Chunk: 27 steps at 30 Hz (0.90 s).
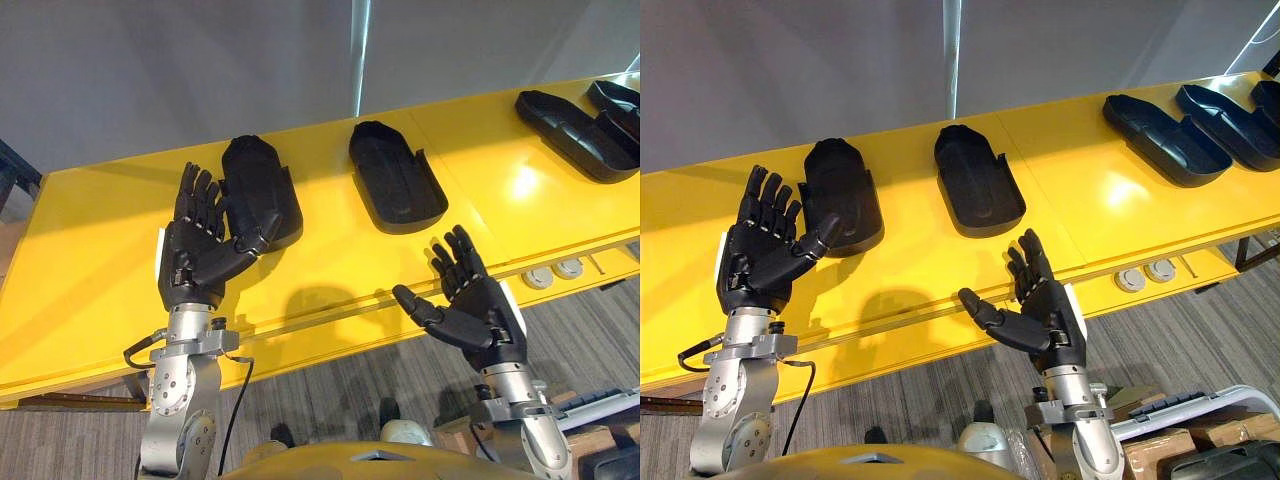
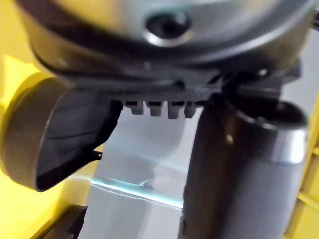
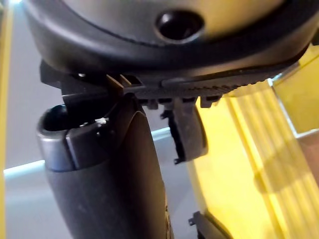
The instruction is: Walk over and take three plastic housings, then place them on the shelf
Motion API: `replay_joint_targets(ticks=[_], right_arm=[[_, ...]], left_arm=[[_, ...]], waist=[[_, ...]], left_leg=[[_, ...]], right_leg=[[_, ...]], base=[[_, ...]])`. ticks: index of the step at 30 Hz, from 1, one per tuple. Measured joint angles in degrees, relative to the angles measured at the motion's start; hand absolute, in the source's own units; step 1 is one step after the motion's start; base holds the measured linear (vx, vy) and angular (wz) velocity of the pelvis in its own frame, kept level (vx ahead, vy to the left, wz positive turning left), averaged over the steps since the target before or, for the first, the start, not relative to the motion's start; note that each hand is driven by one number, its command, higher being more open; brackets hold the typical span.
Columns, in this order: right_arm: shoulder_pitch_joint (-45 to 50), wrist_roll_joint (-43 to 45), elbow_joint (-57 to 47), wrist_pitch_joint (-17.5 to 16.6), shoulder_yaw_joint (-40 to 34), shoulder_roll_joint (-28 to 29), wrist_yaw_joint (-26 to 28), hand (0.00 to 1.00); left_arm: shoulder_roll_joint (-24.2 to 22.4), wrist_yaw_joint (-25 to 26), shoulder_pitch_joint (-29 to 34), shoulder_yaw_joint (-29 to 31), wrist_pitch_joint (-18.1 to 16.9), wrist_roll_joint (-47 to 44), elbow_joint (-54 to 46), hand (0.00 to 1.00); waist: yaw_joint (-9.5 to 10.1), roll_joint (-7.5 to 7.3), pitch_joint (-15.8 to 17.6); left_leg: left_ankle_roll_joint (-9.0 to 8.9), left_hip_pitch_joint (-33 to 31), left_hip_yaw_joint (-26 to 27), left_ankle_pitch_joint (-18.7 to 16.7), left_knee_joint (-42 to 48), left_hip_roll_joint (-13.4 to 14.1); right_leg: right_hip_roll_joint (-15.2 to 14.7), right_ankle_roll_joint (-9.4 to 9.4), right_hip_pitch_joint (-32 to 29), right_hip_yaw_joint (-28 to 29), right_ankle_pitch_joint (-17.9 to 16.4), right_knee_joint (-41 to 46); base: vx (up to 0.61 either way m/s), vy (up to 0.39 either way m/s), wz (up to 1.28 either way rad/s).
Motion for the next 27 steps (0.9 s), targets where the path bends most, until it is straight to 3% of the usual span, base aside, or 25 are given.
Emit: replay_joint_targets(ticks=[12,18,27], right_arm=[[-3.3,0.0,3.2,-3.3,-0.1,-1.0,-3.9,1.0],[-6.8,-0.2,3.7,-3.6,-0.5,-3.5,-5.3,1.0],[-9.9,-0.4,3.6,-3.6,-1.0,-5.6,-5.2,1.0]], left_arm=[[0.5,1.1,-0.1,-0.3,-0.1,0.3,0.0,1.0],[0.9,1.7,-0.3,0.3,-0.1,0.3,0.0,1.0],[1.0,1.6,-0.2,0.5,-0.1,0.4,0.0,1.0]], waist=[[-0.22,0.08,1.6],[1.08,0.58,3.6],[1.46,0.67,4.0]], left_leg=[[0.21,-1.1,-2.3,-0.2,1.4,-0.1],[0.35,-2.1,-2.9,-0.9,4.1,0.1],[0.6,-3.0,-3.7,-1.7,6.2,0.0]], right_leg=[[-0.8,-0.02,-0.6,-2.2,-2.2,3.4],[-1.2,-0.29,-1.5,-2.2,-3.1,6.2],[-2.0,-0.12,-1.9,-2.5,-4.2,8.5]], base=[[-0.01,0.001,0.09],[-0.02,0.001,0.05],[-0.03,0.001,0.04]])
